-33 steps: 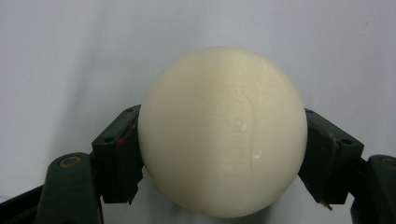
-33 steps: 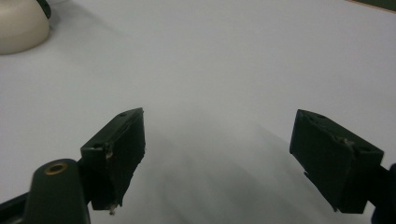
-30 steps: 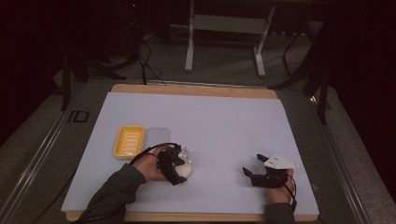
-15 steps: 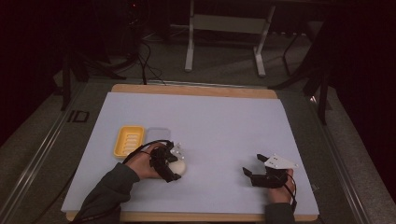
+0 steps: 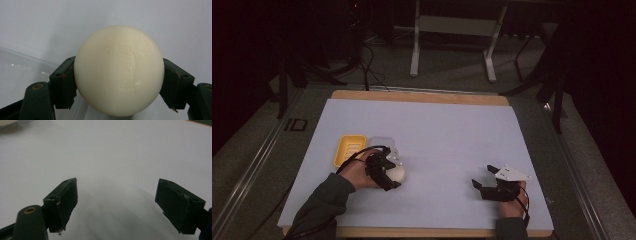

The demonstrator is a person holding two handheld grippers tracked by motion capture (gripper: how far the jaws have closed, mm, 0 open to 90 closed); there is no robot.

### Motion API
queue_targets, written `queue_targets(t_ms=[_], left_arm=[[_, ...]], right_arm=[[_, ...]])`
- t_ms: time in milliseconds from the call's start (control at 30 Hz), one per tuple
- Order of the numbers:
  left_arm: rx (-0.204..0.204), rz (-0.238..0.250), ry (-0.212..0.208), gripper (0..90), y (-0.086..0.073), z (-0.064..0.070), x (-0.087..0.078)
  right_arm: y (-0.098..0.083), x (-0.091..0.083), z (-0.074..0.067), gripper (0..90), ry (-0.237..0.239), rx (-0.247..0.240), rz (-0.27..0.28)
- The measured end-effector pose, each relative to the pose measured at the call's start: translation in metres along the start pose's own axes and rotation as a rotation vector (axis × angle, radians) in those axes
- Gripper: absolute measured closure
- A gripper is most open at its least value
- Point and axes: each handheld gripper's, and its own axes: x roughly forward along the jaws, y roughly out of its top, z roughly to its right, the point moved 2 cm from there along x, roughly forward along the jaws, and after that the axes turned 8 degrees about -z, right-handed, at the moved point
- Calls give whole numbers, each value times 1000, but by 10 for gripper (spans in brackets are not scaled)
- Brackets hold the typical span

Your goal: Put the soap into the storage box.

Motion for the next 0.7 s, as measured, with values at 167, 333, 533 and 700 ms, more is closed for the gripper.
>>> queue_targets(t_ms=[167,333,533,700], left_arm=[[-16,13,3,257,-4,-3,-5],[-24,17,8,257,-6,-5,-8],[-41,36,33,258,-10,-9,-16],[-55,48,45,257,-12,-13,-25]], right_arm=[[0,0,0,179,0,0,0],[0,0,0,179,0,0,0],[0,0,0,179,0,0,0],[0,0,0,179,0,0,0]])
